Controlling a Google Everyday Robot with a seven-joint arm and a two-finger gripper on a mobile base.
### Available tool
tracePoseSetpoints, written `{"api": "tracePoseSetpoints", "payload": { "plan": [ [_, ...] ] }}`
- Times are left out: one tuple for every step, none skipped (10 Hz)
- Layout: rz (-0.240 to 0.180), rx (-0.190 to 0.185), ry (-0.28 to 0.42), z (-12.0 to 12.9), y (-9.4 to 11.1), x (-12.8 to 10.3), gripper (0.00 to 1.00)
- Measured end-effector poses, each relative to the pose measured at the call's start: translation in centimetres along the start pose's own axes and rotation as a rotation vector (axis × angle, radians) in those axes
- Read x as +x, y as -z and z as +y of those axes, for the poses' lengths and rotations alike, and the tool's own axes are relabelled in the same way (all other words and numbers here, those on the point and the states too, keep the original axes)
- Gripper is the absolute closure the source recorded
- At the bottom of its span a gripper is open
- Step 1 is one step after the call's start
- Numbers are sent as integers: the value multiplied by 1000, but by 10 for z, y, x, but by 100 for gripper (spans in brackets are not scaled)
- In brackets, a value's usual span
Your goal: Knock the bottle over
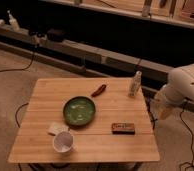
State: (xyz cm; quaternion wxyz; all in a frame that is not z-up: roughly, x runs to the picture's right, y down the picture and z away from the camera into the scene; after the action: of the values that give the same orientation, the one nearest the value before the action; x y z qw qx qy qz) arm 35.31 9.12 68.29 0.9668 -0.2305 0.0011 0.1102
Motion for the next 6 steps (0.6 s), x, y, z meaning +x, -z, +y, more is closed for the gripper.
{"api": "tracePoseSetpoints", "payload": {
  "plan": [
    [-41, 40, -21, -10, 5, 18, 35],
    [-68, 73, -18, -19, 8, 28, 35],
    [-99, 111, -1, -32, 9, 36, 35],
    [-122, 142, 20, -46, 6, 43, 35],
    [-138, 159, 39, -58, 0, 47, 35],
    [-152, 165, 58, -72, -9, 52, 35]
  ]
}}
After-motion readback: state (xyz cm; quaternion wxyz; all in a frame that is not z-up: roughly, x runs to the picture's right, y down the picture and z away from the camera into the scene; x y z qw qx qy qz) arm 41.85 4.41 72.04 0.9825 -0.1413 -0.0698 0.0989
